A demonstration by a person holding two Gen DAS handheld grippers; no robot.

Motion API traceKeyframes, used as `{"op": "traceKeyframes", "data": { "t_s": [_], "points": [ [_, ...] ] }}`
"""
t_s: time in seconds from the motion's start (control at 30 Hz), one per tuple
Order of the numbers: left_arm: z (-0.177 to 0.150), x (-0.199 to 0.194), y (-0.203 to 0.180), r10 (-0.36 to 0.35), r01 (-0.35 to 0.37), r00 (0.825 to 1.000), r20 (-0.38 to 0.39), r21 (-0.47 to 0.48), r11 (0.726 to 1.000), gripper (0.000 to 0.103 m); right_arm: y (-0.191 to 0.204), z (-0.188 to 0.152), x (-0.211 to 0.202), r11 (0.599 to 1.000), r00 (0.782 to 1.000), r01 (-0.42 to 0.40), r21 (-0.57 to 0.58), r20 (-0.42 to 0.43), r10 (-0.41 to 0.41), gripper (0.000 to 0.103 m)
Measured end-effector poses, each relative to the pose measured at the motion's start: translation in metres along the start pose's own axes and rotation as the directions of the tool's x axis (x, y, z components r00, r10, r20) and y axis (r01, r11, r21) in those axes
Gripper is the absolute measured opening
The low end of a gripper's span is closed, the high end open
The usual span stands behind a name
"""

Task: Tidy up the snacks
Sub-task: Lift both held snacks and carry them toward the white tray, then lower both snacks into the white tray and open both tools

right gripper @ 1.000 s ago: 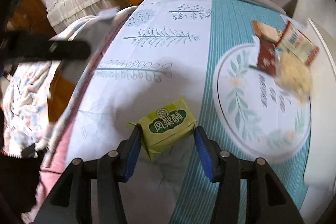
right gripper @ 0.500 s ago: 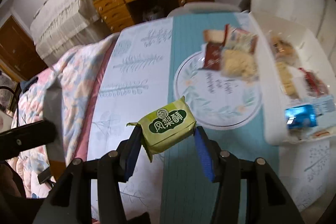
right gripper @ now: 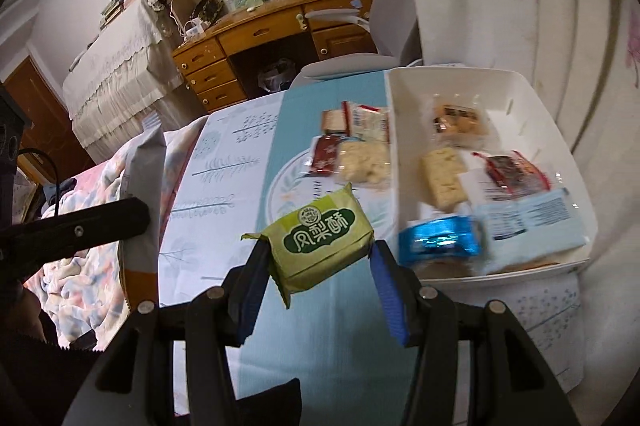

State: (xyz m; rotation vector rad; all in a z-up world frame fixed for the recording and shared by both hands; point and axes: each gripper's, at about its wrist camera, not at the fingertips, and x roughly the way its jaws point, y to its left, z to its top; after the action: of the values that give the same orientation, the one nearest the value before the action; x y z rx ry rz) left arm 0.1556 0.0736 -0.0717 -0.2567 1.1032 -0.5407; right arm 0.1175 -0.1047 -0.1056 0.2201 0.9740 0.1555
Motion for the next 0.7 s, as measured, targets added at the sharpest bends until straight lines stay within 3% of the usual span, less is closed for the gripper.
{"op": "traceKeyframes", "data": {
  "t_s": [0.33,0.7],
  "points": [
    [0.015,0.054,-0.068,0.018,-0.017,1.000,0.012,-0.055,0.998,0.038,-0.079,0.021,-0.009,0.999,1.000,-0.015,-0.047,-0.025,0.014,0.052],
    [0.037,0.127,-0.121,0.042,-0.037,0.999,0.033,-0.127,0.991,0.038,-0.156,0.051,-0.006,0.989,0.999,0.017,-0.147,-0.049,-0.024,0.052]
  ]
}}
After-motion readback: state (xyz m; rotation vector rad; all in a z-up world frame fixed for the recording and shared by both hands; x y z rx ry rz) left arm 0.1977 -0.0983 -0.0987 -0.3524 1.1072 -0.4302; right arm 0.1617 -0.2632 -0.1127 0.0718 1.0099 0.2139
